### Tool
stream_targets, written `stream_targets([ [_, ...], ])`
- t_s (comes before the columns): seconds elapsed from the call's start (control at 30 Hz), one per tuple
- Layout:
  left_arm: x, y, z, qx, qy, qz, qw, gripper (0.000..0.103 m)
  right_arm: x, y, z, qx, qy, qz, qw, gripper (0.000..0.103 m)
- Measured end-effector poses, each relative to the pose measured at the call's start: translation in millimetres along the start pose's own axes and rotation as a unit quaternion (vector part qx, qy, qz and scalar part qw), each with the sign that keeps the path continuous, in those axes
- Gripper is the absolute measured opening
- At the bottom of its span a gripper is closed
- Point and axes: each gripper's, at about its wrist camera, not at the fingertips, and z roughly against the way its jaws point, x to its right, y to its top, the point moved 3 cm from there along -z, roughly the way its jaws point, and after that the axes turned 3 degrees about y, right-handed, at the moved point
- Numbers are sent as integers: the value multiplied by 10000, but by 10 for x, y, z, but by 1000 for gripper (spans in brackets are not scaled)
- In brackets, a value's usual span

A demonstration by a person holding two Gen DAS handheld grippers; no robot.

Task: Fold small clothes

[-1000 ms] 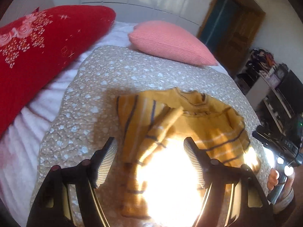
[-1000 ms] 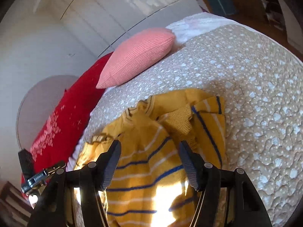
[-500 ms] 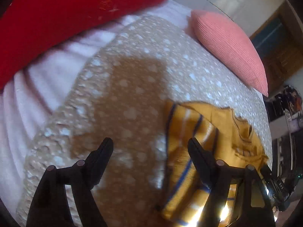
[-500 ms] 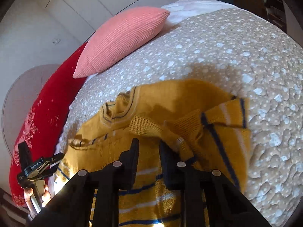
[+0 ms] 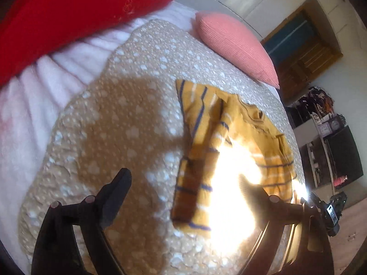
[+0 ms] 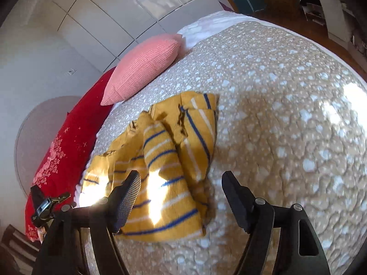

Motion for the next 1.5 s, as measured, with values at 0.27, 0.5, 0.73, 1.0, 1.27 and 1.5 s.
stream_targets([
  [0.27, 138, -476, -251, -18, -342, -196, 9992, 102, 6, -652, -171, -42, 360, -416, 9985, 81],
  [0.5, 280, 47, -684, -7, -518, 210, 9984, 102, -141, -205, -734, 234, 299, -442, 9983, 82],
  [0.73, 392, 162, -617, -212, -143, 383, 9989, 17, -102, 47, -954, 191, 420, -938, 9945, 23],
  [1.0, 532, -274, 65, -142, -213, 33, 9997, 16, -234, -362, -303, 64, 860, -843, 9927, 21],
  [1.27, 21, -860, 495, 16, 302, 404, 9987, 45, 107, -1013, 363, 209, 279, -750, 9966, 43],
  [1.5, 133, -1188, 1236, 1119, 862, 56, 9900, 71, -446, -874, 962, 1081, -23, 465, 9931, 43],
])
